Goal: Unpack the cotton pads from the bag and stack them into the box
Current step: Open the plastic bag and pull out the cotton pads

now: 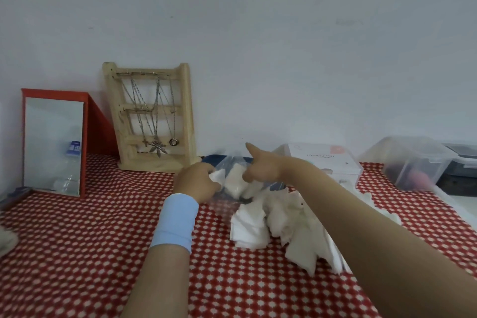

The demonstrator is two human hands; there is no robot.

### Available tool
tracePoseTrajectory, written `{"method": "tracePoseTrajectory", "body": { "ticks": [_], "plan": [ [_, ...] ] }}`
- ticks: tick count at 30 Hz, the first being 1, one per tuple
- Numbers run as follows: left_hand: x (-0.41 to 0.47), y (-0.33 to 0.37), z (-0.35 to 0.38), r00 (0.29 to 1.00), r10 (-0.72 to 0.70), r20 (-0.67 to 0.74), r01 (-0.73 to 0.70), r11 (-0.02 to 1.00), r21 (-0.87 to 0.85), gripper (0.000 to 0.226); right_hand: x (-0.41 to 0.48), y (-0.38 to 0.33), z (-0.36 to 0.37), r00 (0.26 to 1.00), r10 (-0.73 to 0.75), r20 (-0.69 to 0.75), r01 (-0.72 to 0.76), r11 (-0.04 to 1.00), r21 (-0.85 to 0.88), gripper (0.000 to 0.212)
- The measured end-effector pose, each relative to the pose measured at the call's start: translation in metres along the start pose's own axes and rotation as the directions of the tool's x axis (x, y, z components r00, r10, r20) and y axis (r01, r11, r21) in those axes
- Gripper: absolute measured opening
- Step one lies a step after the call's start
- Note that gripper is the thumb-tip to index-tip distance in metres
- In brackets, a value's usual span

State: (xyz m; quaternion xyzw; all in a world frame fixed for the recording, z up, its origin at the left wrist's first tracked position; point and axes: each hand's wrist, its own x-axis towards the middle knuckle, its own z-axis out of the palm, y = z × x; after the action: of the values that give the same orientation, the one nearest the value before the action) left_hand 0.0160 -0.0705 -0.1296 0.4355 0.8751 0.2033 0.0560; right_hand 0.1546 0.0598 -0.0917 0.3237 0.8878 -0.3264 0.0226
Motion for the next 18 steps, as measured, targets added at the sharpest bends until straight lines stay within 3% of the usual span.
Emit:
{"method": "tracePoseTrajectory", "body": {
  "ticks": [4,7,9,13,18],
  "plan": [
    [-0.008,0.009,-0.018,0.997,0.069,-0.046,-0.080,0.948,-0.309,0.008,-0.017,-0.001,-0.009,0.981,0.001,-0.196,0.067,0.940,0.336,0.072],
    [-0.017,0.026,-0.037,0.981,0.125,-0.148,-0.178,0.885,-0.430,0.011,-0.036,0.006,-0.019,0.951,-0.049,-0.305,0.180,0.891,0.417,0.019],
    [-0.026,0.041,-0.047,0.965,0.149,-0.216,-0.237,0.845,-0.478,0.017,-0.049,0.012,-0.028,0.917,-0.076,-0.391,0.255,0.867,0.428,0.039],
    [-0.041,0.073,-0.057,0.945,0.223,-0.240,-0.322,0.760,-0.564,0.034,-0.077,0.015,-0.046,0.818,-0.070,-0.571,0.397,0.788,0.472,0.046],
    [-0.045,0.110,-0.064,0.921,0.195,-0.337,-0.375,0.677,-0.633,0.011,-0.107,0.023,-0.062,0.704,-0.052,-0.708,0.488,0.760,0.429,0.035]
  ]
}}
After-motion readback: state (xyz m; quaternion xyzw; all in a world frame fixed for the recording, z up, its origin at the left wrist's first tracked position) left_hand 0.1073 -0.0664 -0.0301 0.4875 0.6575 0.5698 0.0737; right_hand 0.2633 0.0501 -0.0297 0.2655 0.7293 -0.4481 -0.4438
